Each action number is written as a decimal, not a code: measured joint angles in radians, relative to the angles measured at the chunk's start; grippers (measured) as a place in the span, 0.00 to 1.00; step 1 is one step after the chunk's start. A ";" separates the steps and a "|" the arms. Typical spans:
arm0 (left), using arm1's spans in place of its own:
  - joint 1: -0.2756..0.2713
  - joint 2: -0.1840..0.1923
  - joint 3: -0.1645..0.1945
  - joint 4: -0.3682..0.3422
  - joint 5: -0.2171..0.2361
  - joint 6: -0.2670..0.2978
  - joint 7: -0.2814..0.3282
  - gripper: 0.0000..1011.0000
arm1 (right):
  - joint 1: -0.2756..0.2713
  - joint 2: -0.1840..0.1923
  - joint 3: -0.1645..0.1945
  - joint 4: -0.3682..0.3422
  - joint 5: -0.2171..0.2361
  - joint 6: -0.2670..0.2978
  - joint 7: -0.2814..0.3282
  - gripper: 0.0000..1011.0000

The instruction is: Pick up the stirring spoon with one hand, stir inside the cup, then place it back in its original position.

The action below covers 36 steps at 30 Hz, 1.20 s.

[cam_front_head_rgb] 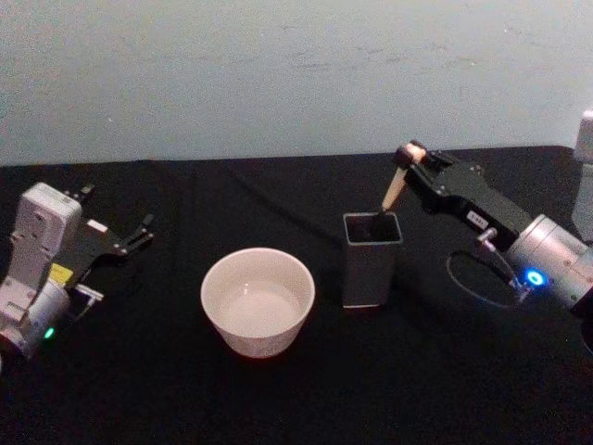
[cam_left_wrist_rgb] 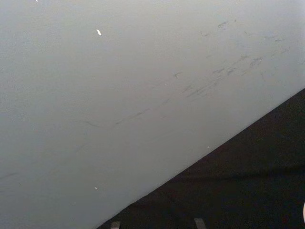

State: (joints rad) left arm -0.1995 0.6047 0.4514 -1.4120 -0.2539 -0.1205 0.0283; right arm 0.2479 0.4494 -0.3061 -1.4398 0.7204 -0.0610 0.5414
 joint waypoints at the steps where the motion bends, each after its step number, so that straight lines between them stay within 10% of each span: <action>1: 0.000 0.000 0.000 0.000 0.000 0.000 0.000 0.99 | 0.000 0.000 0.004 -0.008 0.005 -0.006 -0.001 0.21; 18: 0.000 0.000 0.000 0.000 0.000 0.000 0.000 0.99 | 0.069 -0.035 -0.005 0.001 0.026 -0.044 0.022 0.21; 36: 0.000 0.000 0.000 0.000 0.000 0.000 0.000 0.99 | 0.142 -0.068 -0.142 0.069 0.006 -0.012 0.108 0.21</action>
State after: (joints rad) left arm -0.1996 0.6047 0.4514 -1.4119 -0.2539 -0.1205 0.0283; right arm 0.3894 0.3814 -0.4479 -1.3709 0.7268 -0.0732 0.6490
